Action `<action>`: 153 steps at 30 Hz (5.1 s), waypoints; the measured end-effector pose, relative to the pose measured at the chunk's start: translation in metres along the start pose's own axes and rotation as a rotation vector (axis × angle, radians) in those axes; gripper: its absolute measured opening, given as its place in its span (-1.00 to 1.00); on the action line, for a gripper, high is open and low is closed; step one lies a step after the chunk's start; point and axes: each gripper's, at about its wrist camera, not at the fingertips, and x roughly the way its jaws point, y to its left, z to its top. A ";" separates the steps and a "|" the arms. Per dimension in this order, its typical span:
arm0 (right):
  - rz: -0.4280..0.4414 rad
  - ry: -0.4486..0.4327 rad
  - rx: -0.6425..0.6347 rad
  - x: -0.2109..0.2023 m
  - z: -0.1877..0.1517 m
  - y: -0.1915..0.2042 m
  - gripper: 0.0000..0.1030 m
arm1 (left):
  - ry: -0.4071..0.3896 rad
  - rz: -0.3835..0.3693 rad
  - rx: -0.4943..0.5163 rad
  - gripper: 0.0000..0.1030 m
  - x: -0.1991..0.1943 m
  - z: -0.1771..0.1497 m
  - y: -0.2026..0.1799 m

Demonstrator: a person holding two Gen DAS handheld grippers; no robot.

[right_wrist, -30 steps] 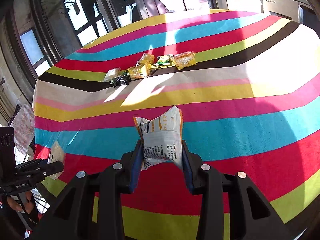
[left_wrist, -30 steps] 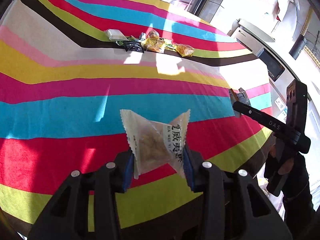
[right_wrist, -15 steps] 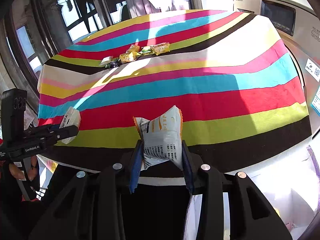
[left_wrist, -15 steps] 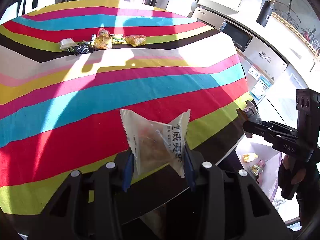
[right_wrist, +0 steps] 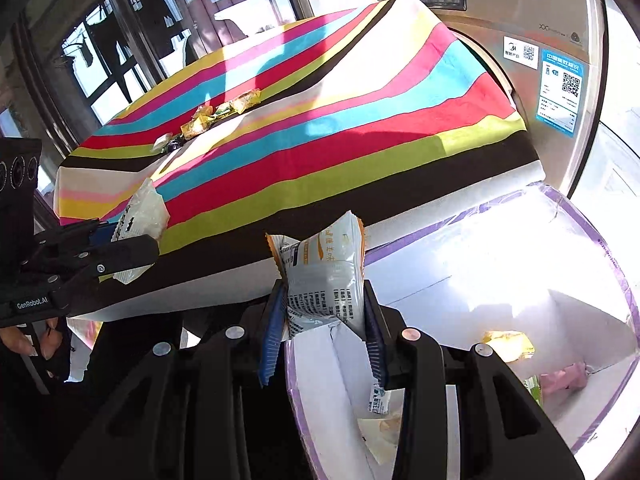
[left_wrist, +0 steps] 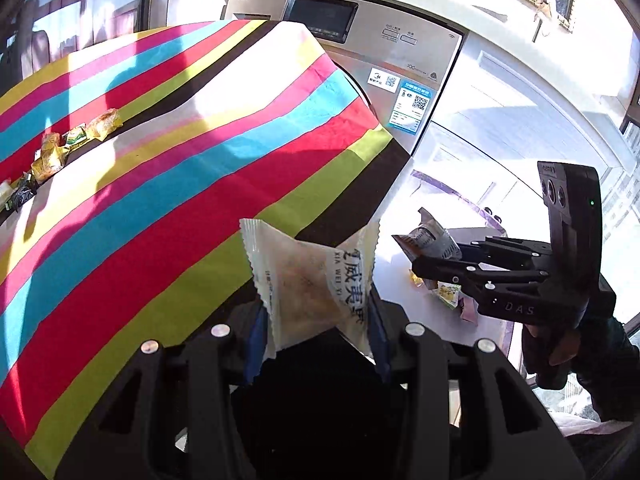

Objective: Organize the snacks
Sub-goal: 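Carry both wrappers over the clear bin and open both tools to drop them, then return to the table and grasp the black wrapper with the right tool, then grasp the clear packet with a round cookie using the left tool, then carry the black wrapper and cookie packet to the clear bin and release both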

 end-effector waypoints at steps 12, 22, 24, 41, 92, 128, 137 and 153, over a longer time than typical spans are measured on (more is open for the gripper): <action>-0.179 -0.045 0.182 -0.037 -0.031 -0.091 -0.28 | 0.121 -0.176 0.177 -0.16 0.075 0.023 -0.098; -0.277 0.027 0.240 -0.031 -0.049 -0.114 0.13 | 0.145 -0.283 0.171 0.75 0.102 0.014 -0.123; -0.304 -0.001 0.255 -0.034 -0.048 -0.113 0.65 | 0.120 -0.261 0.149 0.86 0.096 0.015 -0.113; -0.074 -0.026 -0.064 0.013 0.026 0.016 0.69 | -0.126 0.505 -0.312 0.96 -0.041 -0.020 0.183; 0.230 0.069 -0.484 0.236 0.175 0.279 -0.28 | -0.017 0.743 -0.693 0.97 -0.087 -0.068 0.344; 0.208 0.114 -0.345 0.251 0.161 0.232 -0.27 | -0.221 0.565 -0.817 -0.33 -0.068 -0.023 0.353; 0.215 0.112 -0.334 0.248 0.162 0.230 -0.27 | -0.246 0.532 -0.841 -0.33 -0.100 -0.091 0.298; 0.232 0.041 -0.311 0.149 0.107 0.209 -0.27 | -0.214 0.530 -0.712 -0.33 -0.116 -0.116 0.243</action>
